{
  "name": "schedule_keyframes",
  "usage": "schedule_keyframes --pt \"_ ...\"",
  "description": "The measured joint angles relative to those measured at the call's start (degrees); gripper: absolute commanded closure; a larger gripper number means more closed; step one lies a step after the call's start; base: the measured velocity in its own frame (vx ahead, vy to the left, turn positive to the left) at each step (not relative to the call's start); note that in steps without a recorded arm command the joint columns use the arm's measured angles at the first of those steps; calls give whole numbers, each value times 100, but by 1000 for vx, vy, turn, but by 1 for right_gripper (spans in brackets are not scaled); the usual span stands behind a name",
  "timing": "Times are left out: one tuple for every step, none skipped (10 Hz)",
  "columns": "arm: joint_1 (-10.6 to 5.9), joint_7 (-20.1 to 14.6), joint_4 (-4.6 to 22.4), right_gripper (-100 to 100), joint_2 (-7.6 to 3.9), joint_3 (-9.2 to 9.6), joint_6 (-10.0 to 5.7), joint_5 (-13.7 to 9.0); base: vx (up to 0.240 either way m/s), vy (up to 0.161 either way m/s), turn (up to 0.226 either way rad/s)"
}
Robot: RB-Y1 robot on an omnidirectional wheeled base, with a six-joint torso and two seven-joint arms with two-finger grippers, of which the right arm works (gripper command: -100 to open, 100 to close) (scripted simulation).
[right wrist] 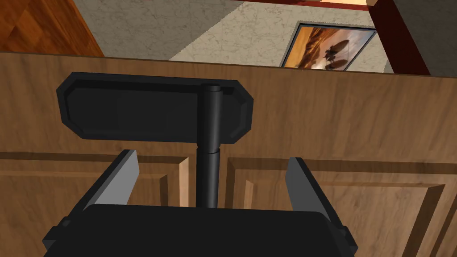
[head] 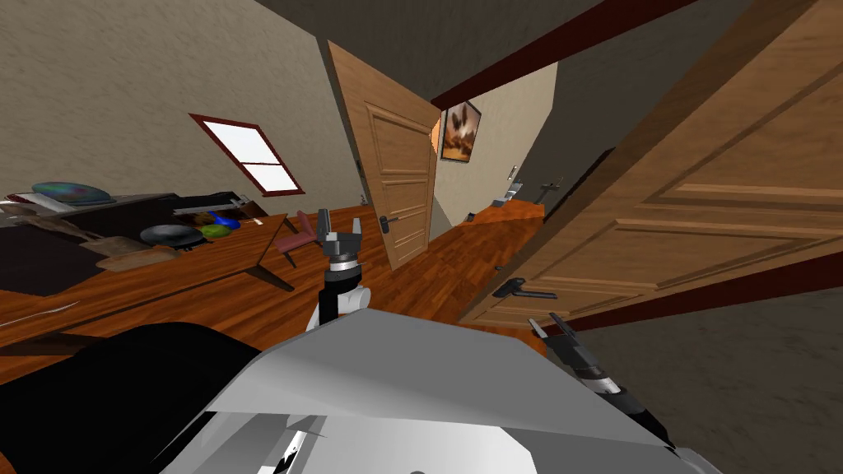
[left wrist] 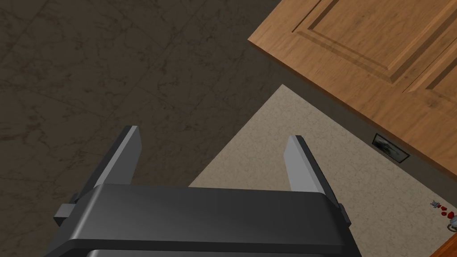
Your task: Pull the door open
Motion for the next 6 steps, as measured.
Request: schedule_keyframes --pt "-22 -26 162 -100 -6 -58 14 -61 -68 -8 -229" --pt "-5 -79 337 -100 -49 -145 30 -150 -50 -2 -73" --pt "50 -102 287 -100 -62 -195 115 -198 -19 0 -1" --pt "56 -103 274 -100 -62 -199 141 -202 122 42 110" --pt "-22 -102 359 -100 -45 -198 157 -203 195 19 94" --pt "-52 -98 345 -100 -34 -208 221 -214 229 -9 76"
